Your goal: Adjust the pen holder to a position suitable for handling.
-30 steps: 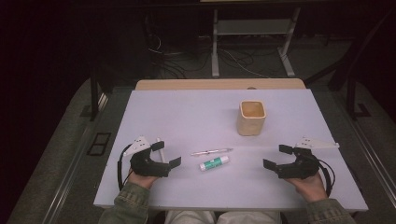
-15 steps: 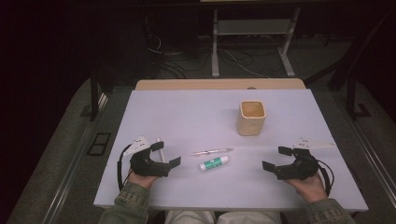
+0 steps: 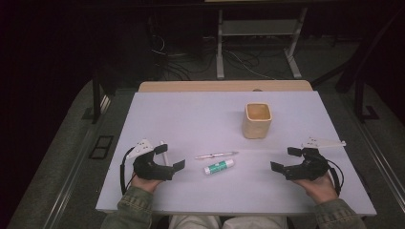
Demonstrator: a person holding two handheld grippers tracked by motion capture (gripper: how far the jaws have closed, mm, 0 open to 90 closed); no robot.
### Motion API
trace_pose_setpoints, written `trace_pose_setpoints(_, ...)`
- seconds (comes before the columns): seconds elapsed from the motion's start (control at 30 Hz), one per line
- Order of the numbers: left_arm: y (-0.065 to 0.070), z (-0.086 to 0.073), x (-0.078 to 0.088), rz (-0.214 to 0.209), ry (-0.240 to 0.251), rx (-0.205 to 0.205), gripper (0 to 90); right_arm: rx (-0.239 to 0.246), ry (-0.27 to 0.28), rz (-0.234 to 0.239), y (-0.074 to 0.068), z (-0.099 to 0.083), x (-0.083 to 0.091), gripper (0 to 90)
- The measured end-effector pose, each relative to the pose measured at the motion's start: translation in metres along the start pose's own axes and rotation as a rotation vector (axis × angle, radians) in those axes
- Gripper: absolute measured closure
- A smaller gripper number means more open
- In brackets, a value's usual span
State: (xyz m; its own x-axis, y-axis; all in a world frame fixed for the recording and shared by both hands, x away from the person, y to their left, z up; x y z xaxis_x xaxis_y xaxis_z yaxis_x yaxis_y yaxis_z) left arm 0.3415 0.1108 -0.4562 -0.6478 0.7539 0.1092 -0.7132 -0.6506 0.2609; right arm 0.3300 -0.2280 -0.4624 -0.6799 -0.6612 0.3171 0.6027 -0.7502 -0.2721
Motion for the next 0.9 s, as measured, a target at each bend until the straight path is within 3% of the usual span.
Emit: trace_pose_setpoints(0.9,0.002,-0.002,-0.001,-0.010,-0.014,0.001,0.0,0.023,-0.036,0.019,0.016,0.037,-0.010,0.4)
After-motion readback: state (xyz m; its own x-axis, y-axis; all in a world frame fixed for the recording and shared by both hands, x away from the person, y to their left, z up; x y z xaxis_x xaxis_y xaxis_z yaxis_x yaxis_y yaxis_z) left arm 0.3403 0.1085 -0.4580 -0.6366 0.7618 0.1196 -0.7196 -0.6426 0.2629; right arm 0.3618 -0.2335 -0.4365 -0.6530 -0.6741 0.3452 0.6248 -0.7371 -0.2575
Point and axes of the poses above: each handheld gripper's, and its own axes: x roughly backward along the jaws, z roughly out of its top, y roughly to its right, the point moved 10 cm from there along -x, roughly forward along the jaws, and after that the axes turned 15 degrees about y, right-handed, at the moved point
